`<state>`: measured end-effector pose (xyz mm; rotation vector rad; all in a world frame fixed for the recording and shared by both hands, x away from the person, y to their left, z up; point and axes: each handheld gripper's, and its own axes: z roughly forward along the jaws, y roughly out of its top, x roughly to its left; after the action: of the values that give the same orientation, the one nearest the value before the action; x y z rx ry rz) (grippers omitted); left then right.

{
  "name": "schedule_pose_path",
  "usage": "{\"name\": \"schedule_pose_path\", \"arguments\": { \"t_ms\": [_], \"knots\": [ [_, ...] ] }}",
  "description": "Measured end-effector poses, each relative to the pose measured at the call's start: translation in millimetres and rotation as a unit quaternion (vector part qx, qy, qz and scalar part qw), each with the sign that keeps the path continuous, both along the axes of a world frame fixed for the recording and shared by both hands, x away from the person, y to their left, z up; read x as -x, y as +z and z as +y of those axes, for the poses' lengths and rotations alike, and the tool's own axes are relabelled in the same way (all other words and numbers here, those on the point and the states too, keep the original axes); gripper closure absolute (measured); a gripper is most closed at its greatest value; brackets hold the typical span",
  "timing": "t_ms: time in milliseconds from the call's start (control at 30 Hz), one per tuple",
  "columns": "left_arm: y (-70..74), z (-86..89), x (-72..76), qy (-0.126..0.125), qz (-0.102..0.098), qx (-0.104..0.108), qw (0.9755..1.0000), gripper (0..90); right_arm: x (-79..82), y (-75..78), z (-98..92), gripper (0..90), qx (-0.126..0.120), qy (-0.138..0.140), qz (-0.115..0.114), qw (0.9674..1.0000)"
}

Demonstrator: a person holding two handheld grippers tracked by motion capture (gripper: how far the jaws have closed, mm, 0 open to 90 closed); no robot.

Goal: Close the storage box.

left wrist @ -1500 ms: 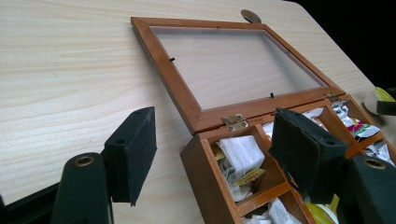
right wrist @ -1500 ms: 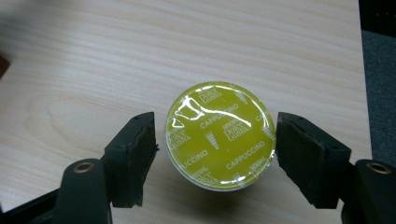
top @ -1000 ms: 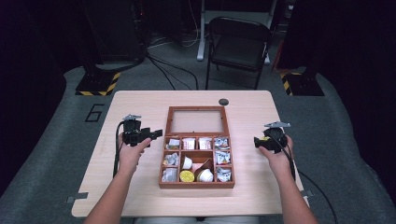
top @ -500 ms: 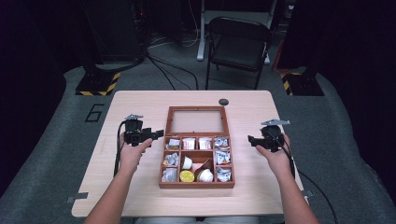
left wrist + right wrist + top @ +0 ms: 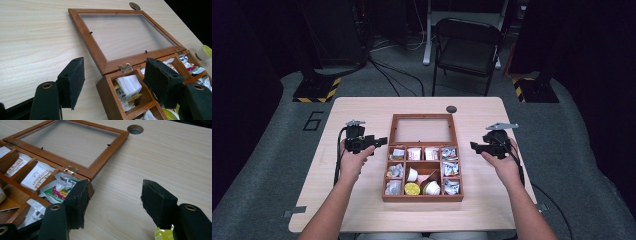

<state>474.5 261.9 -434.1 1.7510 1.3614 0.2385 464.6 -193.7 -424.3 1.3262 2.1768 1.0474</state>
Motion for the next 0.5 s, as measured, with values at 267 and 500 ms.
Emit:
{"name": "schedule_pose_path", "arguments": {
  "t_ms": [267, 500],
  "knots": [
    [10.0, -4.9, -6.7, -0.001, -0.014, -0.014, 0.9998, 33.2, -2.1, 15.3, 24.2, 38.3, -0.011, 0.025, -0.019, 0.9995],
    [12.4, -8.4, -14.0, -0.015, -0.015, -0.017, 0.9996, 31.8, -4.7, 27.7, 41.1, 36.8, -0.017, 0.043, -0.027, 0.9985]
  ]
}}
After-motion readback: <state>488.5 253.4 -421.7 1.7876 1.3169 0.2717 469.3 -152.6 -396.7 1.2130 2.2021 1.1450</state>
